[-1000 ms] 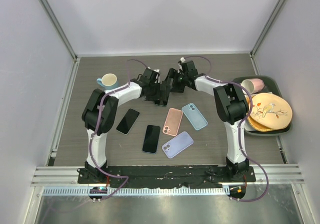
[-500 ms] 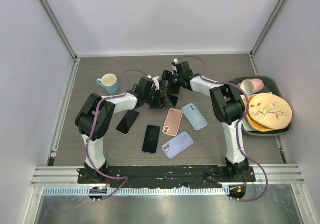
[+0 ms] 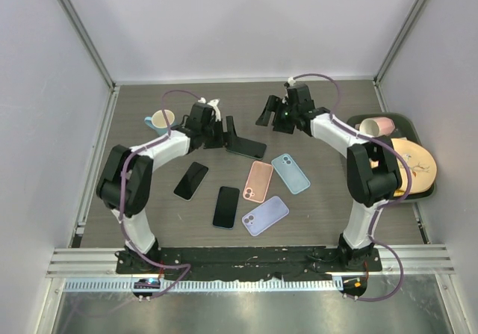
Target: Put the phone into the phone case
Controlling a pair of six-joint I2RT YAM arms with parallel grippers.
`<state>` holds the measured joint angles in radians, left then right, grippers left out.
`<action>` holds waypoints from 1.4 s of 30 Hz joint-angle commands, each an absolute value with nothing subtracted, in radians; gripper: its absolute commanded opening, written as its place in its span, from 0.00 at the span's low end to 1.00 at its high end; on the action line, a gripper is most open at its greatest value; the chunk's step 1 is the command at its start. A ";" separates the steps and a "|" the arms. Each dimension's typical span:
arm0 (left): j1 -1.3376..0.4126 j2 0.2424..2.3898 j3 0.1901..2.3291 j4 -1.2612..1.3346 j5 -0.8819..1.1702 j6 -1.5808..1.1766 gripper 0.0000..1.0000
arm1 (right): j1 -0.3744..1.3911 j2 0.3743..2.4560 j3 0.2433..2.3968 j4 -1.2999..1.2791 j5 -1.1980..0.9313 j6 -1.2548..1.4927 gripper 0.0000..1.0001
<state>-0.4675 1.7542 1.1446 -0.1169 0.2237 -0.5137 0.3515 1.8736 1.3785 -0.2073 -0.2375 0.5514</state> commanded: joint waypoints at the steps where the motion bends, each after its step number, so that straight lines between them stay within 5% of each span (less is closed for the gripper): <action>1: -0.400 1.871 1.222 -0.166 0.250 -0.486 0.82 | 0.367 1.862 1.286 -0.206 -0.245 0.560 0.78; 14: -0.360 2.060 1.374 -0.189 0.402 -0.477 0.73 | 0.368 1.977 1.215 -0.084 -0.377 0.633 0.61; 26: -0.360 1.941 1.252 -0.153 0.445 -0.532 0.63 | 0.397 2.058 1.314 -0.012 -0.452 0.675 0.59; 42: -0.361 1.734 1.164 -0.299 0.066 -0.511 0.80 | 0.500 2.094 1.397 -0.109 -0.426 0.629 0.64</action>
<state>-0.3553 1.8606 1.1820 -0.2455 0.2047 -0.5137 0.4656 2.0758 1.3437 -0.0734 -0.4072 0.6449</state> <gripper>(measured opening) 0.788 0.638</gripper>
